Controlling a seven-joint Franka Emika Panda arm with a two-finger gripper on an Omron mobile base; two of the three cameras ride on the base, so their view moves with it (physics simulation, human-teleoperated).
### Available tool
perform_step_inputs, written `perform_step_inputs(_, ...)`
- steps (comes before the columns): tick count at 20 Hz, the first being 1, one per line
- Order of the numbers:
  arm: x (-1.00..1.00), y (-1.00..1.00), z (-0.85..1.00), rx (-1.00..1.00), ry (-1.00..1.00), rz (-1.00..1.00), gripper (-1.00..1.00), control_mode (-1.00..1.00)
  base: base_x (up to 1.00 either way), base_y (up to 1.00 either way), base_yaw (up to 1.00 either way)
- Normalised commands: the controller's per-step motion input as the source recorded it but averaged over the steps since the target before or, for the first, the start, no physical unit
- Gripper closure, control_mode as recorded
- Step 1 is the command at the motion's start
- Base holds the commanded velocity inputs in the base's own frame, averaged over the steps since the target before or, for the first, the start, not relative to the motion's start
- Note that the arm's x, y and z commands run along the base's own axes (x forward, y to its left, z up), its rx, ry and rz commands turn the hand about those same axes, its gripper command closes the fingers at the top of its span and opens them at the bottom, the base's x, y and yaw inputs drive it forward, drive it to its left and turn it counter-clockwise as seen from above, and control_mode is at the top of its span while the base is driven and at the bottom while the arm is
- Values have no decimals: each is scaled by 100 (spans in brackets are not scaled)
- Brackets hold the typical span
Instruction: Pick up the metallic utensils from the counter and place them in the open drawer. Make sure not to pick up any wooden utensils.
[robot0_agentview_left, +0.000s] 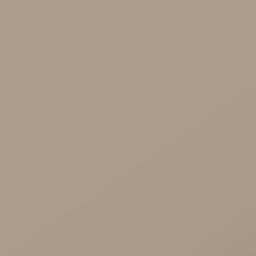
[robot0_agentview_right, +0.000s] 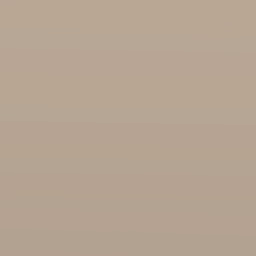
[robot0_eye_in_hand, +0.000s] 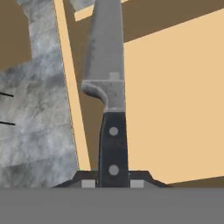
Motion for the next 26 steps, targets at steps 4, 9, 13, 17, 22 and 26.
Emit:
perform_step_inputs(4, -2, -19, 3, -39, 14, 3, 100, -100, 0, 0, 0)
perform_step_inputs(9, -54, -43, 0, -12, 7, 15, 100, -100, 0, 0, 0)
perform_step_inputs(13, -90, -46, 0, 3, -1, 20, 100, -100, 0, 0, 0)
perform_step_inputs(17, -32, -29, -4, 3, 5, 24, 100, -100, 0, 0, 0)
perform_step_inputs(22, 51, -27, -28, 2, 15, 43, 100, -100, 0, 0, 0)
perform_step_inputs(26, 44, -41, -13, 5, 5, 59, 100, -100, 0, 0, 0)
